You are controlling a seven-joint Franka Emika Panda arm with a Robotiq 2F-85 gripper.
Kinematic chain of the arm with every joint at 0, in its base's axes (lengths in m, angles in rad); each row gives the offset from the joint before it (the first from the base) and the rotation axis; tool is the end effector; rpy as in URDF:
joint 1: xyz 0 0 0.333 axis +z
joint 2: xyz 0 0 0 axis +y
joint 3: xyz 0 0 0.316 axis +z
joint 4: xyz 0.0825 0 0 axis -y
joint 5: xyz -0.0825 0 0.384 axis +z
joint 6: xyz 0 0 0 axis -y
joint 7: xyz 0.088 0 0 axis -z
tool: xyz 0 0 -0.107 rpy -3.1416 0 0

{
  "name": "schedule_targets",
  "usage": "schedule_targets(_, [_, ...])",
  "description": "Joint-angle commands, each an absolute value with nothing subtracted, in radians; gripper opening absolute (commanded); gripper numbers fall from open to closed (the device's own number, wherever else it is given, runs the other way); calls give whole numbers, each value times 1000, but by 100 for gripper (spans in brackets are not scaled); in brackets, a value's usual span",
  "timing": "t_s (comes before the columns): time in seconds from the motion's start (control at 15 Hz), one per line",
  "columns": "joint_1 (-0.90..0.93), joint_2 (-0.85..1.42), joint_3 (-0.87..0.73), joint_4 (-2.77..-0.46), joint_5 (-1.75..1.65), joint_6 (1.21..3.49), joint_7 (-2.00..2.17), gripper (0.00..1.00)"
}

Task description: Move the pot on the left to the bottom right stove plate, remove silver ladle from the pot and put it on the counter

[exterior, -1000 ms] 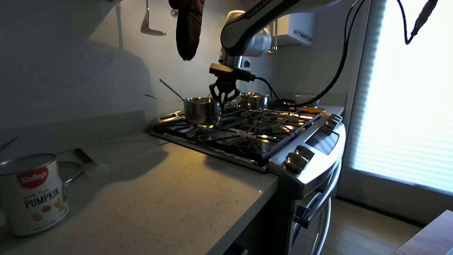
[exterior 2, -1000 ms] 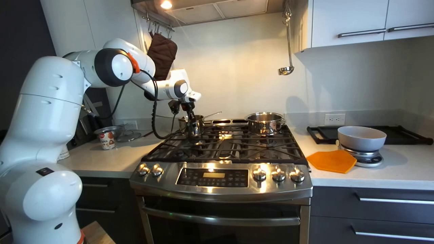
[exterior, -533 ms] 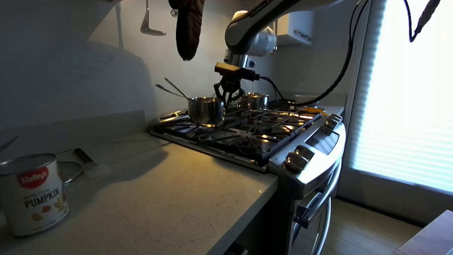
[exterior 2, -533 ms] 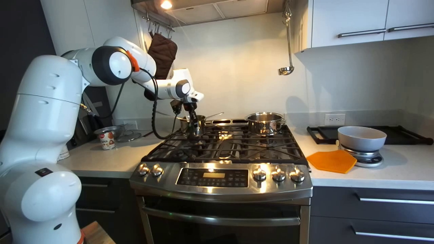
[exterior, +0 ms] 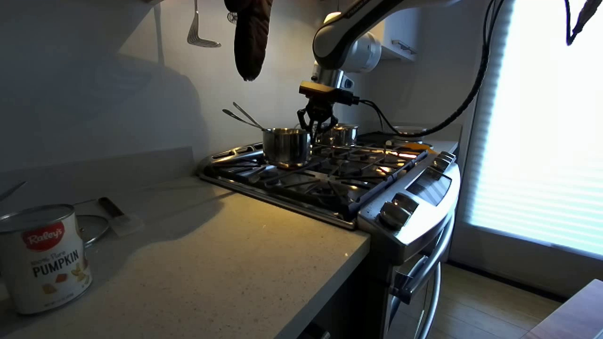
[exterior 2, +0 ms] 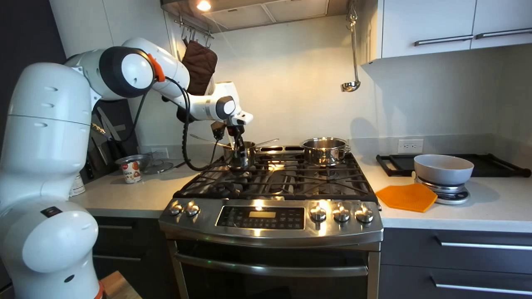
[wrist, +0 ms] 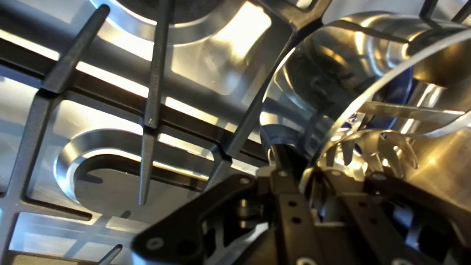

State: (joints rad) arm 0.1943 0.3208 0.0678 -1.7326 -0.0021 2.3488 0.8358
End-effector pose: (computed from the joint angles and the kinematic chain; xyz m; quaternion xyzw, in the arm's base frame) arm 0.6498 0.1699 0.4254 -0.9478 0.2824 -0.1209 0.0850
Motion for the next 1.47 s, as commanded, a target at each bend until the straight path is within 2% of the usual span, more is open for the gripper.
schedule_targets(0.0, [174, 202, 60, -1844, 34, 2411, 811, 2])
schedule_targets(0.73, [66, -40, 16, -2119, 80, 2487, 768, 2])
schedule_targets(1.4, [-59, -159, -49, -2221, 58, 2479, 766, 2])
